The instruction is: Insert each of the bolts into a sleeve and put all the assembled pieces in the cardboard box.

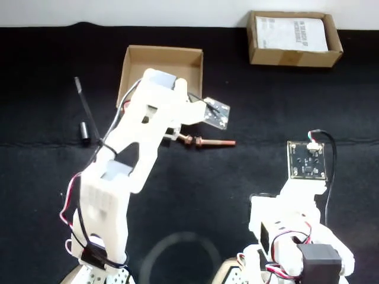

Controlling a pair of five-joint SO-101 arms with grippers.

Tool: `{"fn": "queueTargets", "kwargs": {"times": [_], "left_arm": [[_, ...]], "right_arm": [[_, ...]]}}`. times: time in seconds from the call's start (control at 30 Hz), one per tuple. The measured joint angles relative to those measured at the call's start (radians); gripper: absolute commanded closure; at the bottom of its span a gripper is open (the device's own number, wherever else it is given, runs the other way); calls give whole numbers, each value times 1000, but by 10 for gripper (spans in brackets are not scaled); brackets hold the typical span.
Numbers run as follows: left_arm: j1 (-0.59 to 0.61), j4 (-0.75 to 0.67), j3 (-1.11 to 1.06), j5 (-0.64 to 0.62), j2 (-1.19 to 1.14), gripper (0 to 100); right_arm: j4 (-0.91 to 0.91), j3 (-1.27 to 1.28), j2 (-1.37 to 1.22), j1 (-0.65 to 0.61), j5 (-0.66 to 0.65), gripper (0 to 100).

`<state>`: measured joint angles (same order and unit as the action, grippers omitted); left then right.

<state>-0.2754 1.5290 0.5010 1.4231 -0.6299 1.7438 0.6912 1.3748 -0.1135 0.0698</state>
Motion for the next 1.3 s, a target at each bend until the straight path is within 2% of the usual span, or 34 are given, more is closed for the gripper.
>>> {"fn": "queueTargets", "kwargs": {"times": [0.3,0.73,1.13,1.2,1.3], "left_arm": [[-2,0,196,0,-141,836],[-95,-12,216,0,-212,836],[-75,-18,327,0,-301,838],[-68,-18,336,0,-307,867],[-60,-18,336,0,-307,972]], "right_arm": [[0,12,0,0,0,991],[0,54,0,0,-34,991],[0,54,0,0,-34,991],[0,54,0,0,-34,991],[0,54,0,0,-34,991]]}}
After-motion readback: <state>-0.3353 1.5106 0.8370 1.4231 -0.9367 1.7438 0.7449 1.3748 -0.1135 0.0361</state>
